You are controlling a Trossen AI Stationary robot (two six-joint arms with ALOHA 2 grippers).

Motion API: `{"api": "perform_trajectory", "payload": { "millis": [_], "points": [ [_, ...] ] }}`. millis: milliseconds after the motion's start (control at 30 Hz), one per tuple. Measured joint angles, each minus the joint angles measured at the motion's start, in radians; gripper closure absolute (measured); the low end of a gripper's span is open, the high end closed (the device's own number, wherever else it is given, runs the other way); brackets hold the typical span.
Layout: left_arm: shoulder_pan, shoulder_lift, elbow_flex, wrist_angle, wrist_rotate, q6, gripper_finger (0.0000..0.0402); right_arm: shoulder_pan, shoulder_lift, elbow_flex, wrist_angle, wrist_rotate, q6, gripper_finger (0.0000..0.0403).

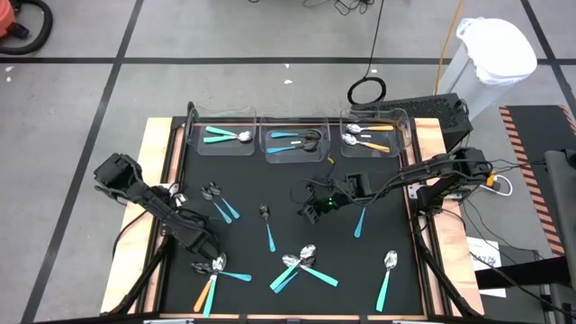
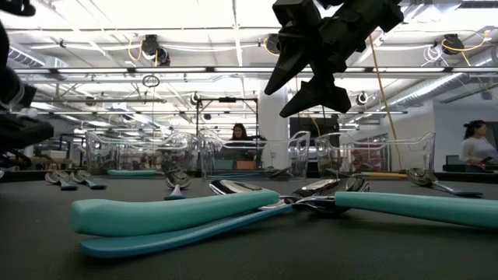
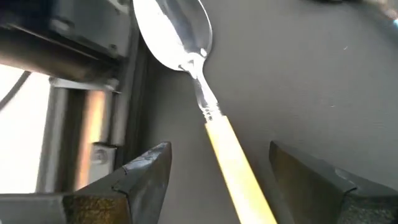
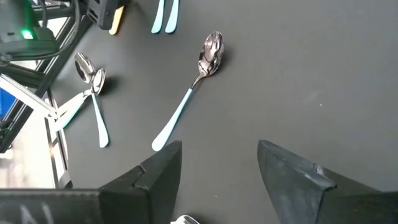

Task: Sort silverware by color (type)
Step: Put the orange spoon into the right transparent bin

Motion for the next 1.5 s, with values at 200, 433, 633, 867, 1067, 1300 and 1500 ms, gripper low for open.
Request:
{"api": "perform_trajectory", "payload": {
  "millis": [200,433,633,867,1067,1300,1500],
  "points": [
    [-0.008,-0.01,-0.072,0.11,-0.035,-0.002,0.0131,0.0,0.0,0.0,-0.002,0.0,0.0,0.0198],
    [-0.007,-0.004,-0.067,0.101,-0.057,0.037,0.0165,0.0,0.0,0.0,-0.01,0.0,-0.002,0.0198],
    [-0.006,-0.001,-0.061,0.114,-0.072,0.075,0.0266,-0.006,0.0,0.0,-0.011,0.001,-0.011,0.0198],
    [-0.006,0.0,-0.054,0.112,-0.077,0.16,0.0364,-0.009,0.0,0.0,-0.011,0.001,-0.011,0.0198],
    [-0.005,-0.027,-0.052,0.091,-0.055,0.259,0.0366,-0.009,0.0,0.0,-0.01,0.001,-0.009,0.0198],
    [-0.006,-0.107,0.032,-0.041,-0.022,0.351,0.0363,-0.007,0.0,0.0,-0.01,0.0,0.013,0.0198],
    [-0.006,-0.198,0.089,-0.102,-0.091,0.393,0.0394,-0.006,0.0,0.0,-0.004,-0.003,0.015,0.0198]
  ]
}}
